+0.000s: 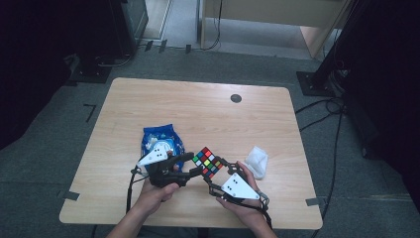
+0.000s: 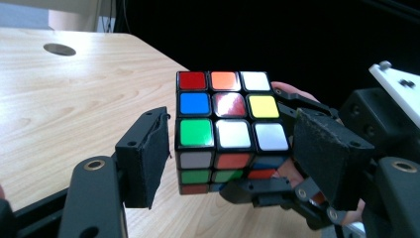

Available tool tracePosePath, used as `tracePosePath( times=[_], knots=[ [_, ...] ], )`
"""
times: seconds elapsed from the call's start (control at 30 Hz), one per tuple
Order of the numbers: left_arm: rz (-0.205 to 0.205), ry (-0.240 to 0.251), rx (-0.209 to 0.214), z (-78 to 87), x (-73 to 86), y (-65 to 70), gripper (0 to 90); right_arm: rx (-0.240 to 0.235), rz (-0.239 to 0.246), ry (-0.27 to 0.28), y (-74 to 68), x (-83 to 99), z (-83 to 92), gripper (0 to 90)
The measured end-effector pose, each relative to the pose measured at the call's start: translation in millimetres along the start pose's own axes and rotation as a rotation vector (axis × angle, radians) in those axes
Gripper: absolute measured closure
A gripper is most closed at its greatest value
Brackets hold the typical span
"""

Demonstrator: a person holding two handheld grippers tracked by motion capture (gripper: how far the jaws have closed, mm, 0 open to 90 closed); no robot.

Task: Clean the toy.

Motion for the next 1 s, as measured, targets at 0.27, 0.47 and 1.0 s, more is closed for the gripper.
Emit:
tracePosePath(
  times=[0.27,0.47,1.0],
  knots=[
    [-0.013,-0.039,-0.031,-6.3,2.2,4.2,32.6,-0.004,0.014,-0.001,-6.2,-1.7,-0.3,34.6],
    [-0.069,-0.082,-0.098,-10.5,3.2,10.6,33.0,-0.008,0.022,-0.016,-12.5,-3.5,-1.4,34.4],
    [-0.074,-0.110,-0.122,-18.3,6.9,16.4,34.2,0.021,0.002,-0.047,-17.0,-4.5,-4.5,34.0]
  ],
)
Point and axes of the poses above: each handheld gripper's, and its own axes: z roughly backward along the jaws, x roughly out of its underside, y roughly to its right, the point moved 1 cm from there along -z, roughly forward along the jaws, and after that the axes turned 3 degrees about x, right-handed, at the moved point
